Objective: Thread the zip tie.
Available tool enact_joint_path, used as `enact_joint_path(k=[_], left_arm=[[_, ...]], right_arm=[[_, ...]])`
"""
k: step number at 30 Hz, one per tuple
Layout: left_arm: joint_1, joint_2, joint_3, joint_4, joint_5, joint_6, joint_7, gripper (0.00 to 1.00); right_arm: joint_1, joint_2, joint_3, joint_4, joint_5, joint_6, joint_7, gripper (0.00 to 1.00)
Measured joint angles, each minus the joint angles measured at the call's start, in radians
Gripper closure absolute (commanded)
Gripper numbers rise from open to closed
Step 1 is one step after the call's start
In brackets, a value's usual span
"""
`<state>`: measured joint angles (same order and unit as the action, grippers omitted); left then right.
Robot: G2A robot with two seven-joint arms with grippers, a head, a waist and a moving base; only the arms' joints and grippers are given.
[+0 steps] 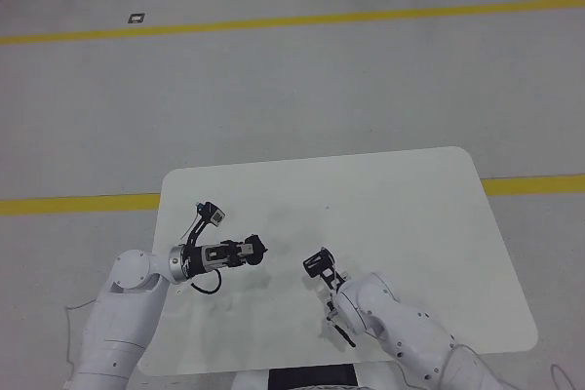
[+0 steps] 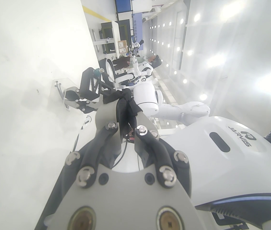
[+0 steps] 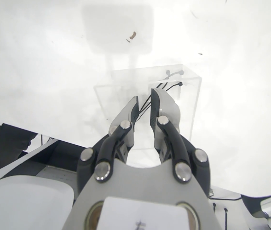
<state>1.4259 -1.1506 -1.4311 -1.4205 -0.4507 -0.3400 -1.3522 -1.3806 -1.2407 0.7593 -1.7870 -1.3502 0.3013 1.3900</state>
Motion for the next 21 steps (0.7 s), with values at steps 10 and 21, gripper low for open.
enact_joint_path(k=[10,21], left_arm=[[0.000,0.000,0.000,0.000,0.000,0.000,0.000,1.00],[0.000,0.000,0.000,0.000,0.000,0.000,0.000,1.00]], right_arm=[[0.024,-0.008,-0.009,0.043,0.025,0.014,0.000,0.90],[0.025,-0.005,-0.010,0.033,0.022,0.031,0.000,1.00]])
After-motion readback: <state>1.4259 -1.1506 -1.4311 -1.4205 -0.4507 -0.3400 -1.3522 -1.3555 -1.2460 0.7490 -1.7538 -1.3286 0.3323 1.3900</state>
